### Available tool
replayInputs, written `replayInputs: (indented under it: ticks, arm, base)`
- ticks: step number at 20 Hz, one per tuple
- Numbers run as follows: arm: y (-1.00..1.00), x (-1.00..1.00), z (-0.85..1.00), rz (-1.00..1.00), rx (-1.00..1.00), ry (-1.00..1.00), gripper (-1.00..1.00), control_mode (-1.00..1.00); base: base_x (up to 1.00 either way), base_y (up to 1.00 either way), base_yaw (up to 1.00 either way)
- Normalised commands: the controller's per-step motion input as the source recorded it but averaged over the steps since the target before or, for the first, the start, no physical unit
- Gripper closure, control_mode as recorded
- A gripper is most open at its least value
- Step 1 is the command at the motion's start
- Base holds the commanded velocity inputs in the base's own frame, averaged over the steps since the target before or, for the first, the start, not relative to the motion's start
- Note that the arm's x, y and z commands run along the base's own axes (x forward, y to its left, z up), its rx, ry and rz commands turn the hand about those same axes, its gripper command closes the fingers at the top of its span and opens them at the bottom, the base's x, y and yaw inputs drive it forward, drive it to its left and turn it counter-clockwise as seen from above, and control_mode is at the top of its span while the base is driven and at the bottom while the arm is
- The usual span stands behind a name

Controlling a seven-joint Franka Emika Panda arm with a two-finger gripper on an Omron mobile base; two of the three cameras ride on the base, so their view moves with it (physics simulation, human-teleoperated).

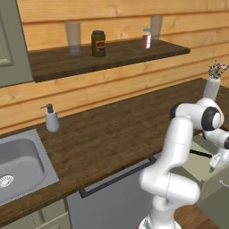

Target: Pick up the knife from the drawer and place it on the cutting board. Then place the meat from the plate to the cutting board.

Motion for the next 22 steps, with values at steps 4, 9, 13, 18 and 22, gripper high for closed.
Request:
replayInputs:
  ticks: [4,9,13,18,22]
  arm:
    - [0.0,-1.0,0.22,-0.05,0.0,-0.01,-1.0,-1.0]
    - [-0.46,-1.0,0.66,-0.06,0.0,0.0,-1.0,-1.0]
    - [-0.82,-1.0,0.91,-0.04,0.0,-0.01,-1.0,-1.0]
    - [-0.35,-0.69,0.72,-0.03,0.0,-0.07,-1.0,-1.0]
    - [0.52,0.25,0.31,0.0,-0.03,-0.23,-1.0,-1.0]
  base:
    - [0.0,0.0,0.0]
    - [0.0,0.0,0.0]
    - [0.0,0.0,0.0]
    - [0.0,0.0,0.0]
    - [0.0,0.0,0.0]
